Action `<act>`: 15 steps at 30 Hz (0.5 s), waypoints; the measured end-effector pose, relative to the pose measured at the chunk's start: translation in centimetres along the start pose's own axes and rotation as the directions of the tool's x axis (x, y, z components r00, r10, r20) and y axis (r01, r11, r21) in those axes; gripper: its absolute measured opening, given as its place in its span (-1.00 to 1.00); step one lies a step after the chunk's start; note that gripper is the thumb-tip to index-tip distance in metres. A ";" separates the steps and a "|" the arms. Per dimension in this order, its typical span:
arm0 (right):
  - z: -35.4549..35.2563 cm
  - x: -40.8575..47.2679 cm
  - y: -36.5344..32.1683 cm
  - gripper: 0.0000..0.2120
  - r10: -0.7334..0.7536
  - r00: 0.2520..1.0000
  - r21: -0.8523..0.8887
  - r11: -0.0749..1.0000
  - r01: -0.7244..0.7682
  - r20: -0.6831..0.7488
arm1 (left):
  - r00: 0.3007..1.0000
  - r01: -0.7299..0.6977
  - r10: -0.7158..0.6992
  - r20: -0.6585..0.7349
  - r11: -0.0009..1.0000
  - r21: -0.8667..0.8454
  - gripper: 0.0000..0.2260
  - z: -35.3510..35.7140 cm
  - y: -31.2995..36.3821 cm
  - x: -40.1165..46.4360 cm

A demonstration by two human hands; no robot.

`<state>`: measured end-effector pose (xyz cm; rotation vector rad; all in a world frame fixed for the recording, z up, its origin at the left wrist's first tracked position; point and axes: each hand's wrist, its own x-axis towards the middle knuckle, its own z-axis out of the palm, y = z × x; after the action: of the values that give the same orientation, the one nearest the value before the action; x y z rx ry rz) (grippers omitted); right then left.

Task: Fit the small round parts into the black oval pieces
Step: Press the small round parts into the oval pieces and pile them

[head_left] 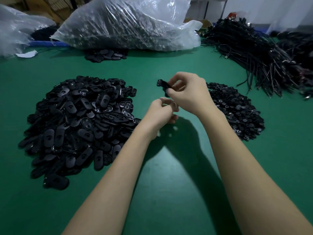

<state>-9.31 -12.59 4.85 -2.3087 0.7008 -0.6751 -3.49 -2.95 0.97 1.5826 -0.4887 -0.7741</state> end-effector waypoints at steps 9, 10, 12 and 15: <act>-2.3 -4.8 5.2 -0.77 0.024 0.996 0.230 0.973 -0.003 -0.088 | 0.988 0.035 -0.020 0.153 0.995 -0.096 -0.82 -0.3 0.5 -0.7; -2.4 -4.9 5.3 -0.76 0.018 0.998 0.241 0.971 -0.002 -0.063 | 0.988 0.020 -0.006 0.157 0.996 -0.085 -0.87 -0.3 0.4 -0.7; -2.6 -5.1 5.4 -0.75 0.004 1.000 0.243 0.970 -0.002 -0.005 | 0.987 -0.001 0.012 0.159 0.998 -0.069 -0.88 -0.4 0.0 -0.5; -3.2 -4.9 5.7 -0.74 0.013 1.000 0.161 0.987 -0.015 0.014 | 0.983 -0.003 0.020 0.182 0.996 -0.093 -0.87 -0.3 -0.3 -0.6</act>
<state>-16.59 -14.59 1.73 -2.1562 0.6321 -0.6843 -3.69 -2.30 0.81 1.4288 -0.5856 -0.9253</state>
